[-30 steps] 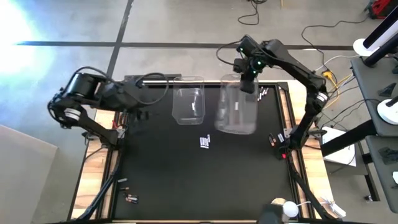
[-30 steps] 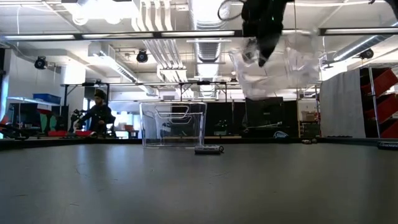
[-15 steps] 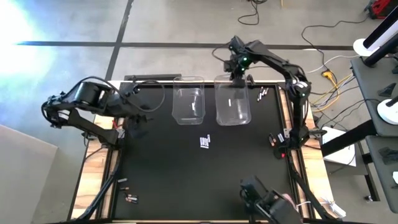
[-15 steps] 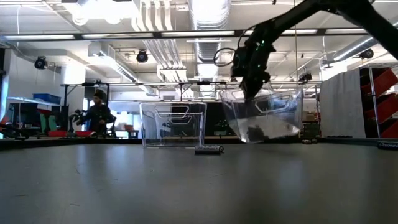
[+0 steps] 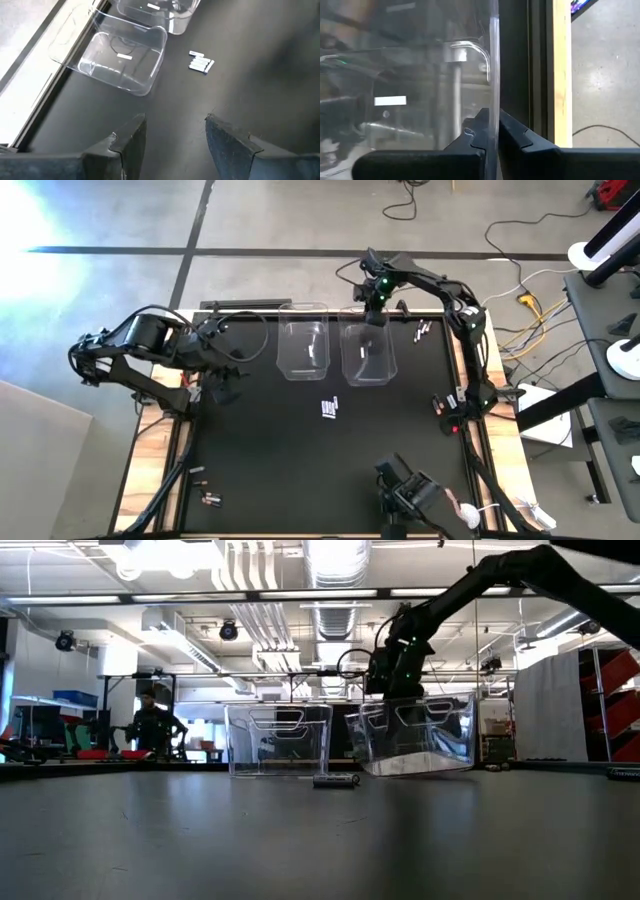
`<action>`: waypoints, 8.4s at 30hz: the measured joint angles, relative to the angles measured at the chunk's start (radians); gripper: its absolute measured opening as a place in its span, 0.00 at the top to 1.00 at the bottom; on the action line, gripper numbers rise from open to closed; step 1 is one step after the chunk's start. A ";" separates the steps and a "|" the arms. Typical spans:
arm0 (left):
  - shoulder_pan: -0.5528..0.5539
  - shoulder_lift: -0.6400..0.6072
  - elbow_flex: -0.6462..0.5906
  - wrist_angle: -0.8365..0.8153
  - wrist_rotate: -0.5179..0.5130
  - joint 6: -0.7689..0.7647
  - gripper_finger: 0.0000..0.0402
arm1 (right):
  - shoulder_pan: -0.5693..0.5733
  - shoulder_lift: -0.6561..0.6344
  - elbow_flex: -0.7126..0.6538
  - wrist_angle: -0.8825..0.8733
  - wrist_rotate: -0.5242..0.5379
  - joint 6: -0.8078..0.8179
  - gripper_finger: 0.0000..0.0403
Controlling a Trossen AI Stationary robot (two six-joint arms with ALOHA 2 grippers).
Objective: Sort batteries
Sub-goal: Move the transparent bin to the top middle right, then put the white battery into the right transparent bin
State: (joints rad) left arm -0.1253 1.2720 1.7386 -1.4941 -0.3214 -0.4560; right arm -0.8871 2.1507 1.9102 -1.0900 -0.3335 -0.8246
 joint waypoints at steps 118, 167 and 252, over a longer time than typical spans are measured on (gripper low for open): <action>-0.058 -0.254 -0.972 0.808 0.236 0.091 0.55 | 1.089 -0.337 -0.507 0.506 0.513 1.037 0.58; -0.154 -0.248 -1.273 1.240 0.191 0.012 0.55 | 1.011 -0.140 -0.557 0.610 0.450 1.037 0.88; -0.154 -0.292 -1.257 1.198 0.100 -0.240 0.55 | 0.336 -0.069 -0.311 0.135 0.307 0.249 0.82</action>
State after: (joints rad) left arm -0.2794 0.9802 0.4812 -0.2956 -0.2214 -0.6961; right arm -0.5507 2.0816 1.5996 -0.9545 -0.0268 -0.5755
